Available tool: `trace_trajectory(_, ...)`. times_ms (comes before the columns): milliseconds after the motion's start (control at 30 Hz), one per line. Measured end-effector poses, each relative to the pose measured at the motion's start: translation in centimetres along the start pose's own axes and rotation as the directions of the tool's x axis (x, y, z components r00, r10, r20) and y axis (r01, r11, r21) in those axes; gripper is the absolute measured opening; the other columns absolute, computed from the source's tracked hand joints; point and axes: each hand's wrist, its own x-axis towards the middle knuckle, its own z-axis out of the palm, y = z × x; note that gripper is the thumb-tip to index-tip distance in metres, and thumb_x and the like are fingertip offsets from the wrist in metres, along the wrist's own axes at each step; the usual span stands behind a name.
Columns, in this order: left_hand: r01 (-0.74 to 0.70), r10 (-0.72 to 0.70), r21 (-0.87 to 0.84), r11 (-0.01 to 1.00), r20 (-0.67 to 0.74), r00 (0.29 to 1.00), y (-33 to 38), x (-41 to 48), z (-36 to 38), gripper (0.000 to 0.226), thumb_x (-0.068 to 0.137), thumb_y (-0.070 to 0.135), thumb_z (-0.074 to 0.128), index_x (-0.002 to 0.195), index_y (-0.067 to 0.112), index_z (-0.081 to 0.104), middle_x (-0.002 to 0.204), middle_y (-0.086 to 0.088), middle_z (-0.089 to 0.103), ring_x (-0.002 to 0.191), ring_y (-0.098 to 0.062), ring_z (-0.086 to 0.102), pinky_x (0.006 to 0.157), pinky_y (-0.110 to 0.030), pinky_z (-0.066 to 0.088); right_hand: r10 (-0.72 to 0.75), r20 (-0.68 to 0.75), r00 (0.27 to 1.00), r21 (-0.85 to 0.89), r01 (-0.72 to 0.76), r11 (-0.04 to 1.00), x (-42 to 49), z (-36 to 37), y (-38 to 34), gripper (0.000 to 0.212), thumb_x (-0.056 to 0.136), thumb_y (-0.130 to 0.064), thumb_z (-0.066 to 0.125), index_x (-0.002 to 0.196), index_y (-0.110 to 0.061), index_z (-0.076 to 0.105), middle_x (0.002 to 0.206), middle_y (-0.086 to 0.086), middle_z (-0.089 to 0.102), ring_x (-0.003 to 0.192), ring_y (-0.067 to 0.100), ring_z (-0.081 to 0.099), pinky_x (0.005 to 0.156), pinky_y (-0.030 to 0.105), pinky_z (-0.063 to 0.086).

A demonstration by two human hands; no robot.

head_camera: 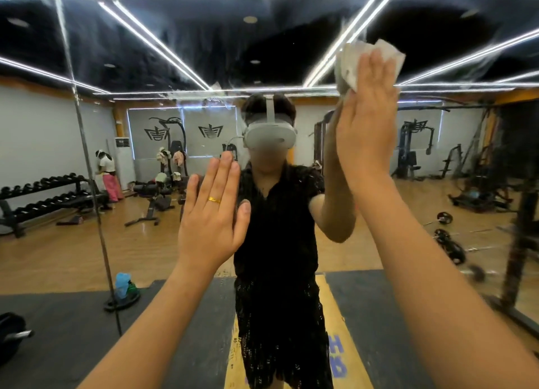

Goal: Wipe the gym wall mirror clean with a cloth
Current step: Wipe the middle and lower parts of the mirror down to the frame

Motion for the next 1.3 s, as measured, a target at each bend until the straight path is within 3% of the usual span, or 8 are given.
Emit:
trace_trajectory(100, 0.007, -0.007, -0.003, 1.000, 0.002, 1.000, 0.1, 0.2, 0.0, 0.062, 0.108, 0.035, 0.032, 0.162, 0.005, 0.025, 0.171, -0.011, 0.019, 0.159, -0.026, 0.015, 0.128, -0.054, 0.017, 0.199, -0.087, 0.976, 0.013, -0.199, 0.980, -2.4, -0.5, 1.3, 0.055, 0.110, -0.024, 0.027, 0.163, -0.014, 0.019, 0.172, 0.003, 0.015, 0.159, 0.024, 0.007, 0.124, 0.052, 0.029)
trace_trajectory(233, 0.007, -0.007, 0.009, 1.000, 0.011, 1.000, 0.0, 0.0, -0.1, 0.063, 0.108, 0.035, 0.032, 0.162, 0.005, 0.025, 0.171, -0.011, 0.017, 0.160, -0.026, 0.014, 0.129, -0.051, 0.011, 0.168, -0.027, 0.985, 0.046, -0.167, 0.985, -7.8, 0.0, 1.3, 0.055, 0.112, -0.024, 0.031, 0.165, -0.015, 0.018, 0.173, -0.001, 0.013, 0.157, 0.013, -0.004, 0.129, 0.049, 0.018)
trace_trajectory(367, 0.005, -0.006, 0.015, 1.000, 0.005, 1.000, 0.2, -0.1, -0.1, 0.063, 0.108, 0.036, 0.031, 0.162, 0.004, 0.025, 0.171, -0.012, 0.018, 0.159, -0.026, 0.014, 0.129, -0.051, 0.013, 0.122, 0.010, 0.992, -0.016, -0.122, 0.992, -5.5, -0.1, 1.3, 0.056, 0.110, -0.027, 0.025, 0.165, -0.014, 0.017, 0.173, 0.003, 0.012, 0.160, 0.022, 0.001, 0.131, 0.043, 0.007)
trace_trajectory(567, -0.003, 0.003, 0.027, 1.000, -0.003, 1.000, 0.2, 0.2, -0.1, 0.062, 0.108, 0.035, 0.031, 0.162, 0.004, 0.025, 0.171, -0.012, 0.019, 0.159, -0.026, 0.014, 0.129, -0.051, 0.012, 0.123, -0.015, 0.992, -0.055, -0.123, 0.991, 3.5, 0.2, -2.0, 0.054, 0.111, -0.019, 0.032, 0.163, -0.011, 0.019, 0.172, 0.007, 0.014, 0.159, 0.032, 0.004, 0.128, 0.051, 0.019)
trace_trajectory(700, 0.000, 0.000, 0.024, 1.000, 0.000, 1.000, 0.1, 0.3, -0.1, 0.063, 0.108, 0.036, 0.030, 0.162, 0.004, 0.025, 0.171, -0.012, 0.018, 0.159, -0.026, 0.014, 0.129, -0.050, 0.011, -0.071, 0.093, 0.993, -0.019, 0.073, 0.997, 4.0, 0.7, -3.1, 0.054, 0.110, -0.015, 0.037, 0.162, -0.010, 0.023, 0.171, 0.009, 0.017, 0.159, 0.033, 0.006, 0.129, 0.051, 0.009)
trace_trajectory(833, 0.001, -0.001, 0.012, 1.000, -0.004, 1.000, 0.1, 0.3, -0.1, 0.063, 0.107, 0.035, 0.034, 0.162, 0.004, 0.025, 0.171, -0.012, 0.019, 0.159, -0.026, 0.014, 0.129, -0.050, 0.011, -0.336, 0.290, 0.896, 0.050, 0.337, 0.940, -1.9, -0.9, 0.0, 0.056, 0.110, -0.013, 0.039, 0.163, -0.012, 0.022, 0.172, 0.007, 0.015, 0.159, 0.027, 0.001, 0.130, 0.046, 0.002)
trace_trajectory(967, 0.010, -0.010, 0.012, 1.000, -0.005, 1.000, 0.2, 0.1, 0.0, 0.063, 0.107, 0.034, 0.035, 0.162, 0.004, 0.026, 0.171, -0.012, 0.019, 0.159, -0.026, 0.015, 0.129, -0.050, 0.012, -0.422, 0.330, 0.844, 0.026, 0.439, 0.898, -10.0, -1.8, 3.1, 0.059, 0.109, -0.019, 0.041, 0.163, -0.013, 0.019, 0.172, 0.008, 0.016, 0.160, 0.024, 0.004, 0.130, 0.045, 0.004)
trace_trajectory(1300, 0.011, -0.011, -0.005, 1.000, 0.015, 1.000, 0.5, 0.2, -0.3, 0.062, 0.109, 0.037, 0.026, 0.161, 0.004, 0.027, 0.171, -0.012, 0.019, 0.159, -0.026, 0.015, 0.129, -0.051, 0.013, -0.177, 0.181, 0.968, 0.057, 0.169, 0.984, -2.1, -0.1, -1.6, 0.061, 0.109, -0.031, 0.034, 0.164, -0.012, 0.014, 0.172, 0.010, 0.009, 0.159, 0.027, 0.000, 0.130, 0.046, 0.005)
